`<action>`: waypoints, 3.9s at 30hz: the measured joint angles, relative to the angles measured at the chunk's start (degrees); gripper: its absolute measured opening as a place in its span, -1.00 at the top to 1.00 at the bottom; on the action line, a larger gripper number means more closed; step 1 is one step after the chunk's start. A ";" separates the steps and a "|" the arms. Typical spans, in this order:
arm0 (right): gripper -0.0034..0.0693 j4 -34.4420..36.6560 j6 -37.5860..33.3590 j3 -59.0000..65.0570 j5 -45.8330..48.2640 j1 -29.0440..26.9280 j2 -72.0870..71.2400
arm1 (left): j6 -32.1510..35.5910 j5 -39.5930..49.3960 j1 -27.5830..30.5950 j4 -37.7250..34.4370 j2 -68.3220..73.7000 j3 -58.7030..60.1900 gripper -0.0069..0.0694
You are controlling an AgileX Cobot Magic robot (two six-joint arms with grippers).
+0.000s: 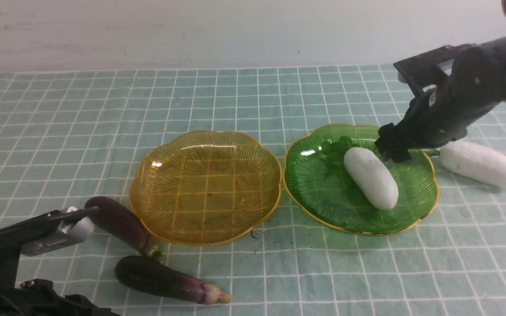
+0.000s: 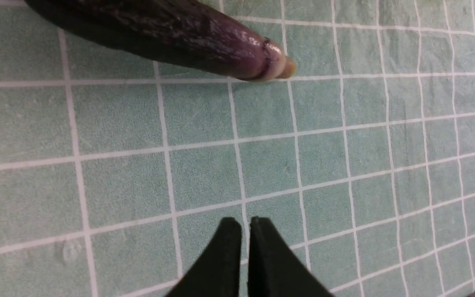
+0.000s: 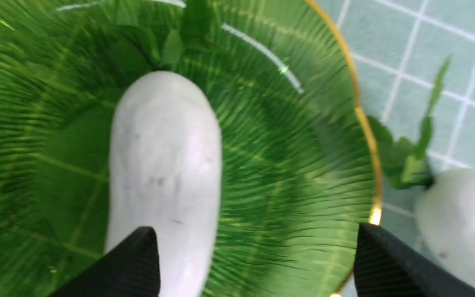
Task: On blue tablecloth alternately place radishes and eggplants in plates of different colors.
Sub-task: 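Place the white radish on the plate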
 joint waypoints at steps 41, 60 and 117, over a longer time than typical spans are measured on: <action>-0.66 -27.56 13.27 -7.41 4.68 -9.98 14.20 | 0.00 0.05 0.00 0.00 0.00 0.00 0.78; 0.89 -7.20 26.62 -27.74 19.20 -16.02 14.56 | 0.21 0.05 0.00 0.00 0.00 0.00 0.78; -0.39 23.63 39.67 -38.72 25.22 -25.25 27.57 | 0.45 -1.88 0.00 0.00 0.00 0.00 0.78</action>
